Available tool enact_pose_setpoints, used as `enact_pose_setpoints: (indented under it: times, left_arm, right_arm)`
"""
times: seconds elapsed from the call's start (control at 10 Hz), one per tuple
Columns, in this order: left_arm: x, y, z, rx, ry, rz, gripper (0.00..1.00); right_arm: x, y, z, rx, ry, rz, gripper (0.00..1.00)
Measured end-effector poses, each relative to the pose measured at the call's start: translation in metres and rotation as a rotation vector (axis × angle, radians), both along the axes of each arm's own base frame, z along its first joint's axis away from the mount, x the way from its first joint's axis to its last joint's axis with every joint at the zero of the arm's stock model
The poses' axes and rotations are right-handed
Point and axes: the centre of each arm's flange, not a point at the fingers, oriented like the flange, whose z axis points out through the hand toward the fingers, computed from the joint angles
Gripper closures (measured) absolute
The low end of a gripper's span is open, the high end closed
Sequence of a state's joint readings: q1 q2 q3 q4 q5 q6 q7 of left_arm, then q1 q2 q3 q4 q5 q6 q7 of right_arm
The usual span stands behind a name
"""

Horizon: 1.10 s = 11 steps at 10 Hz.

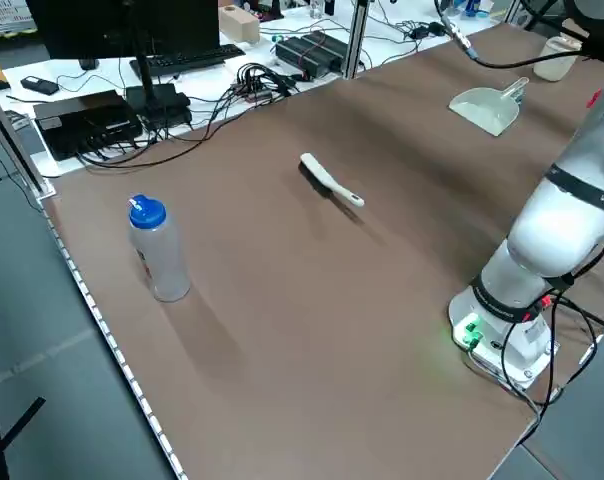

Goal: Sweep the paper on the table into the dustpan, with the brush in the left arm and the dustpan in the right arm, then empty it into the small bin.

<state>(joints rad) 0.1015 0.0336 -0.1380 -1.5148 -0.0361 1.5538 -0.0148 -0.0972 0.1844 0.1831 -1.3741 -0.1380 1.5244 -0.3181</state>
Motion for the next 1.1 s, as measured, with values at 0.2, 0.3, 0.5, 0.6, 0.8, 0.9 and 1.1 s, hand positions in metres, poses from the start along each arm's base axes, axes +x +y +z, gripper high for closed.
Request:
enact_pose_setpoints:
  times: [0.2, 0.3, 0.5, 0.6, 0.8, 0.9, 1.1]
  left_arm:
    - [0.0, 0.0, 0.0, -0.001, 0.001, 0.002, 0.0]
    - [0.0, 0.001, 0.0, -0.001, 0.001, 0.004, 0.0]
    - [0.0, 0.003, 0.0, -0.001, 0.002, 0.006, 0.0]
    - [0.0, 0.005, 0.0, -0.001, 0.003, 0.01, 0.0]
    - [0.001, 0.013, -0.004, -0.001, 0.012, 0.023, 0.0]
    - [0.002, 0.018, -0.006, -0.001, 0.015, 0.031, 0.0]
    - [0.003, 0.02, -0.007, -0.002, 0.017, 0.033, 0.0]
  right_arm:
    - [-0.029, -0.009, 0.032, 0.018, -0.043, -0.139, 0.01]
    - [-0.044, -0.024, 0.04, 0.042, -0.064, -0.184, 0.01]
    - [-0.07, -0.05, 0.037, 0.057, -0.083, -0.281, 0.01]
    - [-0.079, -0.052, 0.031, 0.057, -0.076, -0.31, 0.01]
    - [-0.085, -0.05, 0.022, 0.055, -0.065, -0.337, 0.0]
    - [-0.086, -0.051, 0.02, 0.055, -0.061, -0.349, 0.0]
    - [-0.086, -0.054, 0.02, 0.055, -0.062, -0.379, 0.0]
